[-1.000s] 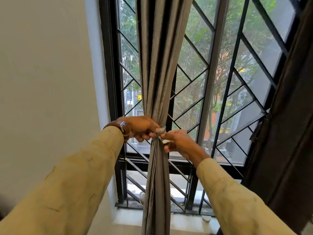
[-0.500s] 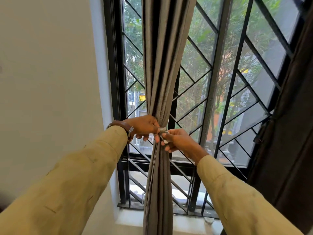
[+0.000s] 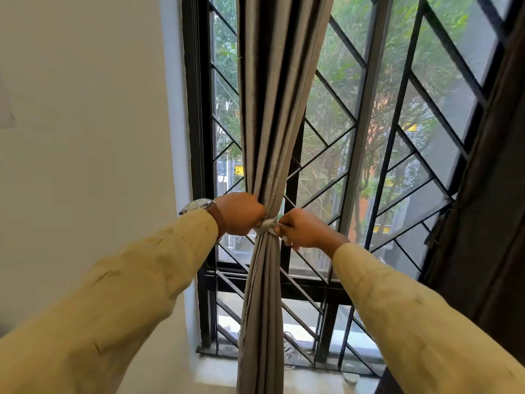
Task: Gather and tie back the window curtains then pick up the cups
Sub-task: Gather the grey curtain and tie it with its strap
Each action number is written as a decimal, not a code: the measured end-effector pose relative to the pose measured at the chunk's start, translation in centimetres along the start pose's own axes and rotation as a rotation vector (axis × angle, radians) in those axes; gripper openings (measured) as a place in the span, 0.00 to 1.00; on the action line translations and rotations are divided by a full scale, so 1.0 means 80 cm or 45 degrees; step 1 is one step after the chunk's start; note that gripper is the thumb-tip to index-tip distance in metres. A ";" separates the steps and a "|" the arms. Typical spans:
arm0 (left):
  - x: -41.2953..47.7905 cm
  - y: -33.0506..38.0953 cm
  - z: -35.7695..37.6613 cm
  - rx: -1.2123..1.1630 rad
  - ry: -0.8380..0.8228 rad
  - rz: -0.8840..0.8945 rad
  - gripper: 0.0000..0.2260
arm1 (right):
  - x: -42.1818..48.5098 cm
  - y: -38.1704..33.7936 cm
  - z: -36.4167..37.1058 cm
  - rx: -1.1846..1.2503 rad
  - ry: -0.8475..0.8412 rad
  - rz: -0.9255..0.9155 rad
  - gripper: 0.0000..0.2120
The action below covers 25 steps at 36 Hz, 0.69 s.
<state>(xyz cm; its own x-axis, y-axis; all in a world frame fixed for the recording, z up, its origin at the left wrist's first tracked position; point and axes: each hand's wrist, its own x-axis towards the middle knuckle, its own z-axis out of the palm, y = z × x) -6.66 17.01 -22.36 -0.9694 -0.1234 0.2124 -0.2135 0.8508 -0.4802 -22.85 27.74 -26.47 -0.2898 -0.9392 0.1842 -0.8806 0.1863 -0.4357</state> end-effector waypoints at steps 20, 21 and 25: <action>-0.058 -0.040 0.013 -0.686 0.155 -0.307 0.12 | -0.022 0.025 -0.002 -0.188 0.115 -0.101 0.13; -0.059 -0.040 0.011 -0.740 0.140 -0.322 0.14 | -0.023 0.027 -0.003 -0.183 0.120 -0.105 0.13; -0.060 -0.042 0.009 -0.834 0.151 -0.359 0.17 | -0.028 0.033 -0.008 -0.149 0.109 -0.096 0.13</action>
<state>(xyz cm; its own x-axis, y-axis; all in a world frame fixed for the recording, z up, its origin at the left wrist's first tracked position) -1.41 14.39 -22.38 -0.8604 -0.3591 0.3617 -0.3011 0.9307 0.2077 -24.75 30.50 -27.48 -0.2478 -0.9246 0.2893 -0.9374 0.1534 -0.3128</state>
